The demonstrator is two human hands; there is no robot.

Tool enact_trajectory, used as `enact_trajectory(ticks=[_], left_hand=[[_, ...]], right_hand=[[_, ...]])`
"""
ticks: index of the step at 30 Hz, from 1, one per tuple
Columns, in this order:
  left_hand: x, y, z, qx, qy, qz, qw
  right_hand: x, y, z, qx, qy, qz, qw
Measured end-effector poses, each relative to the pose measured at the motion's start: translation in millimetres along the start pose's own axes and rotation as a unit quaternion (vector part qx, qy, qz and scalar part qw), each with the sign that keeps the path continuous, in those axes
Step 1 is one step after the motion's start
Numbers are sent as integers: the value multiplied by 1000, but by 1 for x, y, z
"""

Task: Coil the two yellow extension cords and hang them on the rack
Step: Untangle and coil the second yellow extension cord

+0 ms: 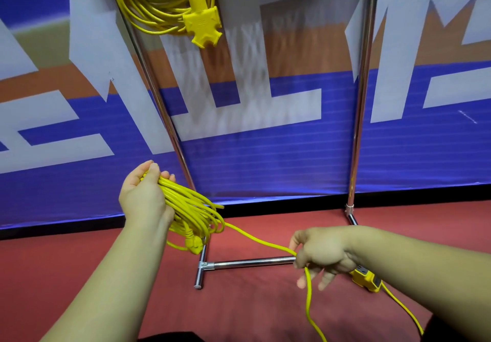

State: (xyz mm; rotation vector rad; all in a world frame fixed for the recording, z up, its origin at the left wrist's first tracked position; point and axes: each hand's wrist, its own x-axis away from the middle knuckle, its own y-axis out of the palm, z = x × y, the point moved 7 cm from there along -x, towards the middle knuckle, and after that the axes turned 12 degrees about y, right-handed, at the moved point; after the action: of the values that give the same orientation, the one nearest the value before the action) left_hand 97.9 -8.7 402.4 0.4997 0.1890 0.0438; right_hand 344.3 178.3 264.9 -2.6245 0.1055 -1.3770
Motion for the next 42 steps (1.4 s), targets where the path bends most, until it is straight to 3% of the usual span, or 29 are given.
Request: enact_trajectory(ticks=[2, 5, 9, 16, 20, 23, 26, 29, 34, 42], left_hand=[[0, -2, -1, -1, 1, 0, 1000], [6, 1, -3, -20, 5, -29, 999], [17, 10, -10, -69, -4, -104, 992], [62, 39, -29, -175, -8, -305, 936], [101, 58, -37, -178, -57, -400, 897], [119, 64, -46, -162, -94, -422, 887], [132, 69, -56, -99, -170, -419, 887], [139, 76, -59, -52, -202, -426, 880], [154, 85, -57, -89, -168, -471, 862], [170, 102, -41, -105, -104, -455, 878]], right_hand=[[1, -2, 1, 12, -2, 26, 1000], [9, -12, -18, 90, -96, 139, 982], [46, -14, -61, 258, -289, 270, 881], [100, -22, -93, 237, -459, 328, 791], [111, -30, -96, 207, -478, 372, 768], [120, -32, -97, 190, -494, 386, 755], [129, -46, -93, 127, -492, 405, 760], [125, -60, -87, 44, -482, 365, 795], [122, -63, -83, -29, -472, 239, 848], [121, -80, -76, -170, -429, 164, 872]])
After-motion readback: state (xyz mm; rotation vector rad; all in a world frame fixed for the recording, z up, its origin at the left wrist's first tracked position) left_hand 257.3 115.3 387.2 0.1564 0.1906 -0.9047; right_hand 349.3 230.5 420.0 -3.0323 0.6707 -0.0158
